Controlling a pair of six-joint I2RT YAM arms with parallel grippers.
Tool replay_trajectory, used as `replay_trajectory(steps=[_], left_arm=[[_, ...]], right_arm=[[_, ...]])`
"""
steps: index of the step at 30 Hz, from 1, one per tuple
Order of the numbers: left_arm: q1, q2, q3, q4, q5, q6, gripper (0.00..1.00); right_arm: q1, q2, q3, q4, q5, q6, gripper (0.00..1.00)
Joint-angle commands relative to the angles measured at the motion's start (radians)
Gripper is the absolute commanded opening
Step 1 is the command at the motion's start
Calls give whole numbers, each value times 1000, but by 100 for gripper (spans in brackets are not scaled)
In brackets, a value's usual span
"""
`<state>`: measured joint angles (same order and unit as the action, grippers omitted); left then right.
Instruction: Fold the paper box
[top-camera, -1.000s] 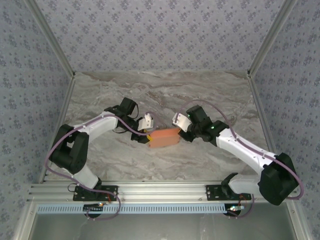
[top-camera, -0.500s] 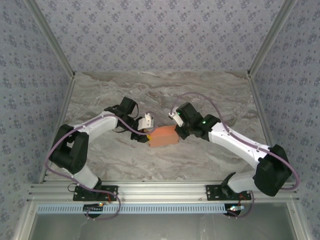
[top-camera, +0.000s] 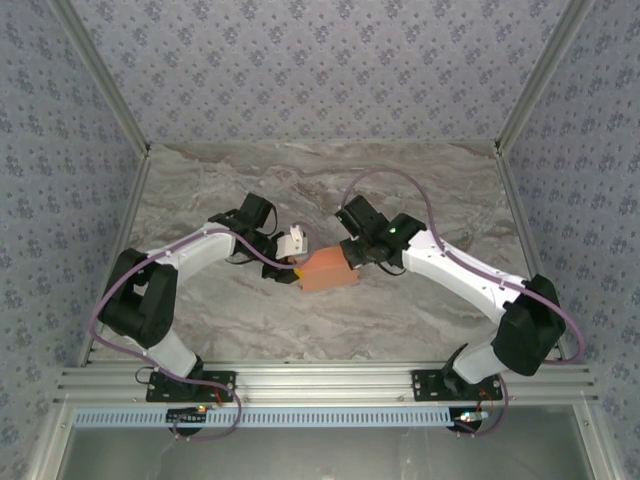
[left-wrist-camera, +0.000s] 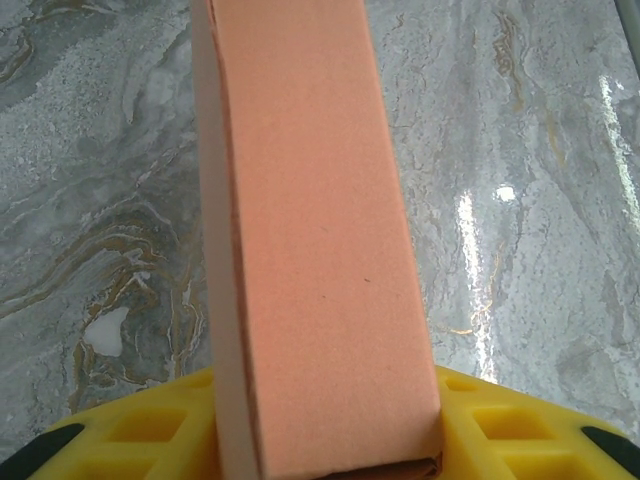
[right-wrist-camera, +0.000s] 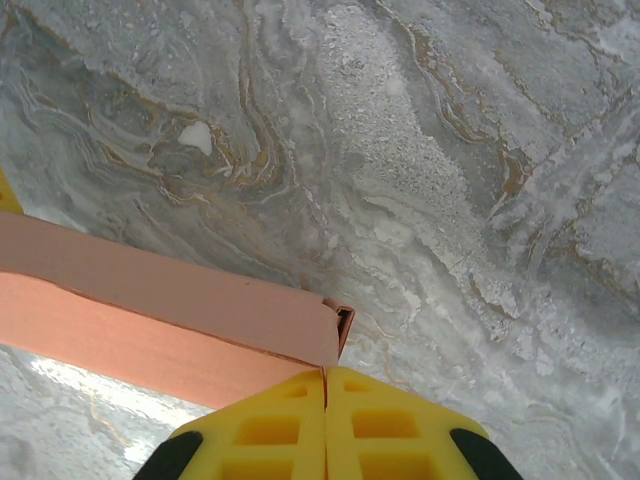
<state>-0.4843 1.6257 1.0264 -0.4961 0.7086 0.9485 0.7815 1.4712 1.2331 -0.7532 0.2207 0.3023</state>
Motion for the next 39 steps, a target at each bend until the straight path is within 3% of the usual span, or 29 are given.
replay_trajectory(steps=[1, 21, 39], left_arm=[[-4, 0, 13, -4, -14, -15, 44], [-25, -17, 3, 13, -100, -37, 43], [-22, -11, 15, 14, -102, -63, 43]], right_arm=[[8, 14, 47, -63, -7, 113, 8], [-23, 41, 67, -103, -77, 218, 8], [-7, -60, -129, 37, 49, 187, 4]])
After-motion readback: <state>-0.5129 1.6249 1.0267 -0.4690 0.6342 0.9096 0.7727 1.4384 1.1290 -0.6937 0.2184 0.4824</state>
